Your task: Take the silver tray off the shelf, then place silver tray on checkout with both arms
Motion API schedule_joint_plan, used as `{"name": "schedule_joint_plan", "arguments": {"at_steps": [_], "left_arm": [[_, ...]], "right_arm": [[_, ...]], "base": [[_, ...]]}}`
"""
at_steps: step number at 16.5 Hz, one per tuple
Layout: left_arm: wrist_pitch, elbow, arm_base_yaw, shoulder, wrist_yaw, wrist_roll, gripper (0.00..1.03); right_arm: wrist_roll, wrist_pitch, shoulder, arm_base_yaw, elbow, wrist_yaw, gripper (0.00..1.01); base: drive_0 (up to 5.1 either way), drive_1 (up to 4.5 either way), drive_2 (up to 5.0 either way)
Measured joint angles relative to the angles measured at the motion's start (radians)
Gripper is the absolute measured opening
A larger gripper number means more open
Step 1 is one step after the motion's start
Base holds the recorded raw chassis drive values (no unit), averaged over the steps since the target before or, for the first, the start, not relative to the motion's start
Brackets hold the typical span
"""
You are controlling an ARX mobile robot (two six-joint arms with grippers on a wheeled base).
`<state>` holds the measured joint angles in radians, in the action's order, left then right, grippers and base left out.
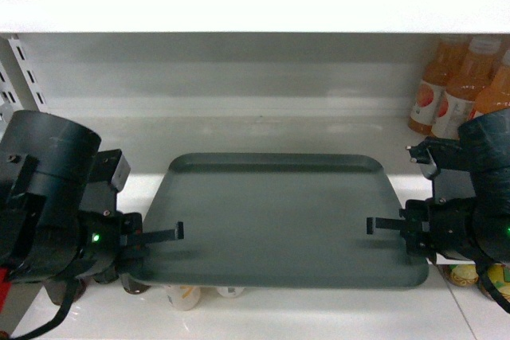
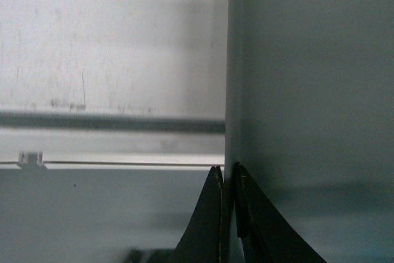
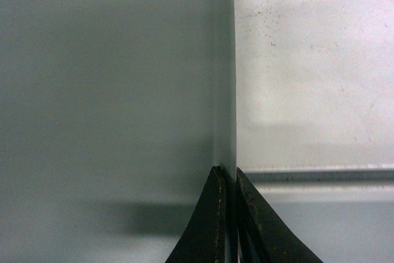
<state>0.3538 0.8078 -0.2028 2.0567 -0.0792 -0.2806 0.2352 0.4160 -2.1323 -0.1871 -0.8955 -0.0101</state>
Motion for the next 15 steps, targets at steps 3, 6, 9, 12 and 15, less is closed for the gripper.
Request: {"name": "schedule_joint_plan", "arguments": {"at_steps": [3, 6, 9, 12, 15], "left_arm": [[-0.02, -0.126, -0.011, -0.189, -0.018, 0.0, 0.03], [-0.034, -0.189, -0.026, -0.368, -0.04, 0.005, 0.03], [-0.063, -0.23, -0.041, -0.463, -0.045, 0.0, 0.03], [-0.105, -0.293, -0.084, -0.602, -0.105, -0.004, 0.03], [-0.109, -0.293, -0.097, -0.605, -0.121, -0.009, 0.03]], "right_arm": [[0.024, 0.053, 0.164, -0.014, 0.152, 0.006, 0.04], [0.047, 0.068, 0.318, -0.014, 0.243, 0.022, 0.04], [0.053, 0.064, 0.407, -0.008, 0.297, 0.04, 0.04], [0.059, 0.047, 0.562, -0.003, 0.39, 0.047, 0.04], [0.059, 0.04, 0.578, -0.003, 0.397, 0.041, 0.04]], "base": [[0.0, 0.0, 0.0], [0.0, 0.0, 0.0], [0.0, 0.0, 0.0], [0.0, 0.0, 0.0], [0.0, 0.0, 0.0]]}}
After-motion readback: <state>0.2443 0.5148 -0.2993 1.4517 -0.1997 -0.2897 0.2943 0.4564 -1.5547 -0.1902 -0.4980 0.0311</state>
